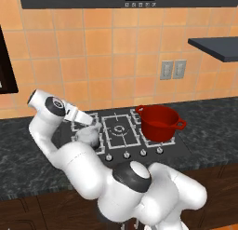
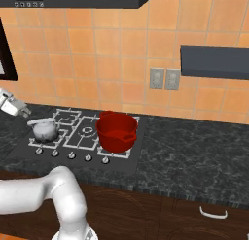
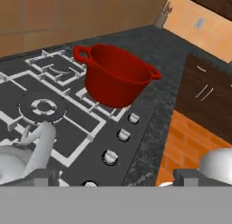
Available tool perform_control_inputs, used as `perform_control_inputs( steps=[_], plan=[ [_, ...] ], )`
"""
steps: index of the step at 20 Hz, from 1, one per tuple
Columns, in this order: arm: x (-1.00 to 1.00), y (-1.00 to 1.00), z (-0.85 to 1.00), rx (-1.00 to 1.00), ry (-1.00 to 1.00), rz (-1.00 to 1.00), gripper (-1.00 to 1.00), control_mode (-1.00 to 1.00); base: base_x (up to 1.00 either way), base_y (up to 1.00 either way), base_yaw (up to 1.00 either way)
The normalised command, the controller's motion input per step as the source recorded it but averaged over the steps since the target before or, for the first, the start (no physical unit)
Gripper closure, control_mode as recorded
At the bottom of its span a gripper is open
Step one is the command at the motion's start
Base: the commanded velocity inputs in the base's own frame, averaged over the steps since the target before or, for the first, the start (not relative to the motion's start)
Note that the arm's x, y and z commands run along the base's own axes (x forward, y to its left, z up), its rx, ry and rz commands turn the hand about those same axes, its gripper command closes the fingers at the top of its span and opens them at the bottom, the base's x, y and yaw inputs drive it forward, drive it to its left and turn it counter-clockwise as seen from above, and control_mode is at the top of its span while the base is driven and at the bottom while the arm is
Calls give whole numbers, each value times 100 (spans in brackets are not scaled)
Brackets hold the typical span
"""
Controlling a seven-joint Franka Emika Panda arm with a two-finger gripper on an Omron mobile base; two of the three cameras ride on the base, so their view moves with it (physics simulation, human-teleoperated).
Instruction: Pick the kettle from the counter and place it on a stove burner. Then turn the burner on.
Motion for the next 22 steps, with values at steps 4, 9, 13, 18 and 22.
perform_control_inputs(
  steps=[4,9,13,18,22],
  plan=[
    [-90,0,33,0,23,0,-100,-100,0,0,0],
    [-100,-14,-13,1,18,4,-100,-100,0,0,0],
    [-100,-65,-37,4,12,4,-100,-100,0,0,0],
    [-84,-91,-20,7,17,11,-100,-100,0,0,0],
    [-18,-52,-8,6,28,30,-100,-100,0,0,0]
  ],
)
